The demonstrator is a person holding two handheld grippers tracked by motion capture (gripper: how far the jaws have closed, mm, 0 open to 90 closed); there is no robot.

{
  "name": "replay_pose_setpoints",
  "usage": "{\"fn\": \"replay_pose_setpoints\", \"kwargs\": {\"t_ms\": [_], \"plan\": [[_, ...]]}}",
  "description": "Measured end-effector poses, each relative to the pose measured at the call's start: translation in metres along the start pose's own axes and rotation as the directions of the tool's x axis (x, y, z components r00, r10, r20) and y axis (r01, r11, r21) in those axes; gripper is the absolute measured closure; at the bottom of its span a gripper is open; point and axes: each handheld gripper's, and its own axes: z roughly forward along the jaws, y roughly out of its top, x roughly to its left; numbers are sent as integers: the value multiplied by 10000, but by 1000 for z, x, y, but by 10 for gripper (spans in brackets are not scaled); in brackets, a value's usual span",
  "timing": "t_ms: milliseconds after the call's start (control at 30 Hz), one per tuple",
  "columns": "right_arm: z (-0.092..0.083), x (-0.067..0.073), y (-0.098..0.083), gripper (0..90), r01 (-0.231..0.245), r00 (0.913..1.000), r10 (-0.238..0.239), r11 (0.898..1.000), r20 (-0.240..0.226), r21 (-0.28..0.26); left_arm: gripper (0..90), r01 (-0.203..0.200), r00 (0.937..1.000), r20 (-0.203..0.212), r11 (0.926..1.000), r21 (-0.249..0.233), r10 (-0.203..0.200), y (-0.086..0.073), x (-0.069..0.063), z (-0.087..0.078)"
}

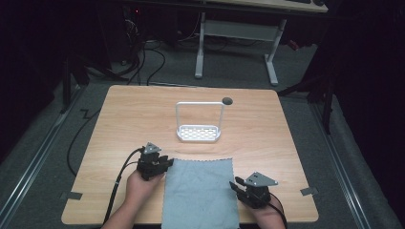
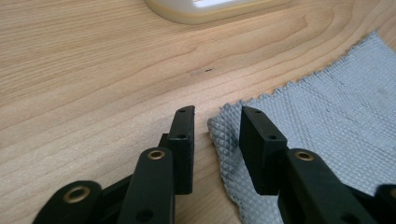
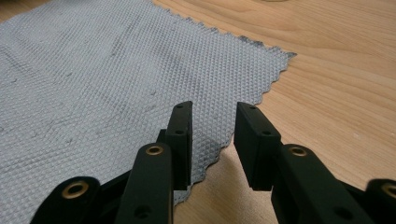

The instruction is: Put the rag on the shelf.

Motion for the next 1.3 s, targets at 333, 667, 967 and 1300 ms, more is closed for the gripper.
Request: {"fn": "replay_pose_setpoints", "kwargs": {"t_ms": [333, 667, 967, 1300], "plan": [[6, -3, 2, 633, -204, 9998, 204, 9997, 6, -92, 833, -306, 9995, 6, 9994, -177, 306, -6, -6, 1], [30, -20, 24, 571, -1239, 9908, 1241, 9923, 531, -81, 890, -195, 9994, 283, 9997, -170, 200, -6, -5, 2], [58, -44, 44, 584, -1904, 9785, 1854, 9804, 905, 498, 887, -232, 9991, 348, 9996, -160, 237, -6, -5, 2], [66, -36, 47, 776, -1130, 9892, 1048, 9905, 1022, 782, 885, -203, 9990, 394, 9997, -157, 209, -6, -4, 2]]}}
